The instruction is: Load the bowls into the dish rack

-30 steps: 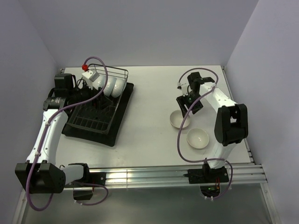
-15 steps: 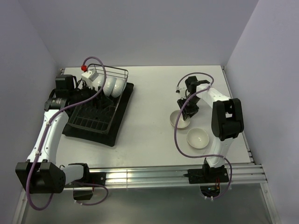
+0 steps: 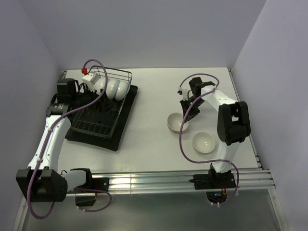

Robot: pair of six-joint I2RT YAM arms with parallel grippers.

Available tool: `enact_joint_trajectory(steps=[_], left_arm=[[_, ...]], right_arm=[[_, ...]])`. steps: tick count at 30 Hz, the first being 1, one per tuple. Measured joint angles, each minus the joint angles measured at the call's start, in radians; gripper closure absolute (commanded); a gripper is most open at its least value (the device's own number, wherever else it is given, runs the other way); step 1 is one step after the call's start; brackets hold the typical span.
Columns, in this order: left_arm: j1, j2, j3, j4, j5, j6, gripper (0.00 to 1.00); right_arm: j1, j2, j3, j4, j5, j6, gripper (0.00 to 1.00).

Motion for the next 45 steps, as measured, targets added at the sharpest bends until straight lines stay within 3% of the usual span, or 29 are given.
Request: enact_joint_trajectory(steps=[8,20,29,45], left_arm=[[0.002,-0.007,0.015,0.013,0.001,-0.018,0.05],[-0.013,-0.003,0.023,0.098,0.145,-0.425,0.00],[-0.080,-0.059,-0.077,0.242,0.148,-0.718,0.00],[-0.192,-0.036,-0.127,0.355,0.044,-0.870,0.01]], right_arm=[[0.110,-0.067,0.190,0.018,-0.155,0.105,1.00],[0.253,-0.091,0.414,0.098,-0.277,0.303,1.00],[0.297,-0.091,0.414,0.192,-0.236,0.408,1.00],[0.400,-0.080,0.432,0.195,-0.181,0.439,1.00]])
